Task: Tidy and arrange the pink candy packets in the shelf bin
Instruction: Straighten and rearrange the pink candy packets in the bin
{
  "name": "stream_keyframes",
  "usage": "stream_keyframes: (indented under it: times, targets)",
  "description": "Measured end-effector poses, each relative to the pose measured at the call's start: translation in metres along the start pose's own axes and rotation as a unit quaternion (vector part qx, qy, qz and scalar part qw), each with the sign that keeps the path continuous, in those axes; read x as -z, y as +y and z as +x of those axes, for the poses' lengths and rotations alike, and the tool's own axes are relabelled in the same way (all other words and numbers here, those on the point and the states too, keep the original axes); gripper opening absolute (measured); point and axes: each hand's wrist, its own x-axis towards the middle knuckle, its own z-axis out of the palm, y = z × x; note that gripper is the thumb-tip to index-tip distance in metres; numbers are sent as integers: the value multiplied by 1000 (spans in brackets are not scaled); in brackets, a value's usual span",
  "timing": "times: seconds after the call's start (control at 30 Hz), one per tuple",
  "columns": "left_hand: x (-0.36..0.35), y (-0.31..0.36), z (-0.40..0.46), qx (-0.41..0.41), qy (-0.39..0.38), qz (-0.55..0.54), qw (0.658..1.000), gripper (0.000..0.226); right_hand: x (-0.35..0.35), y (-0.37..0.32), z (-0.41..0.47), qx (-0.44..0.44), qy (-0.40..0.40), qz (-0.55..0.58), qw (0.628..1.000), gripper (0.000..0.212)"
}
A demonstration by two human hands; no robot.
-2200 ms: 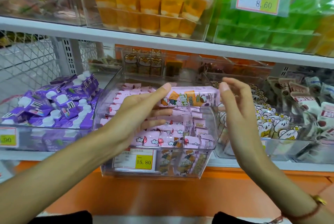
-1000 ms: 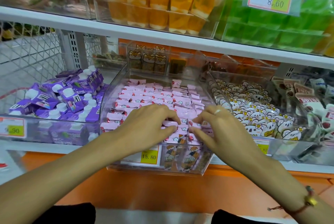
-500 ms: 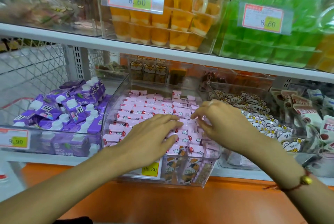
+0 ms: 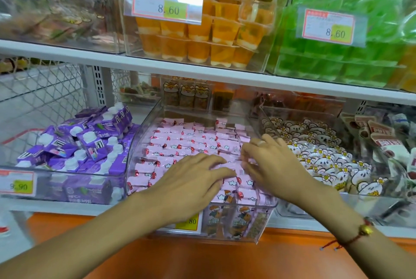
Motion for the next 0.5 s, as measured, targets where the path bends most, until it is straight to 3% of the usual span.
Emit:
stream_keyframes:
  times: [0.1, 0.2, 0.27, 0.4, 0.5]
  targets:
    - [-1, 1, 0, -2, -5, 13, 1000, 39, -3, 0, -5, 1, 51, -14, 999, 19]
    - [-2, 0, 0, -8, -4, 20, 1000, 39, 6, 0, -4, -35, 135, 144, 980, 11]
    - [-1, 0, 0, -8, -4, 15, 1000, 39, 16, 0, -2, -74, 198, 255, 944, 9]
    - [3, 2, 0, 27, 6, -78, 997, 36, 38, -1, -6, -109, 353, 320, 872, 7]
    - [8, 5, -1, 104, 105, -181, 972, 26, 40, -5, -12, -169, 360, 437, 807, 6]
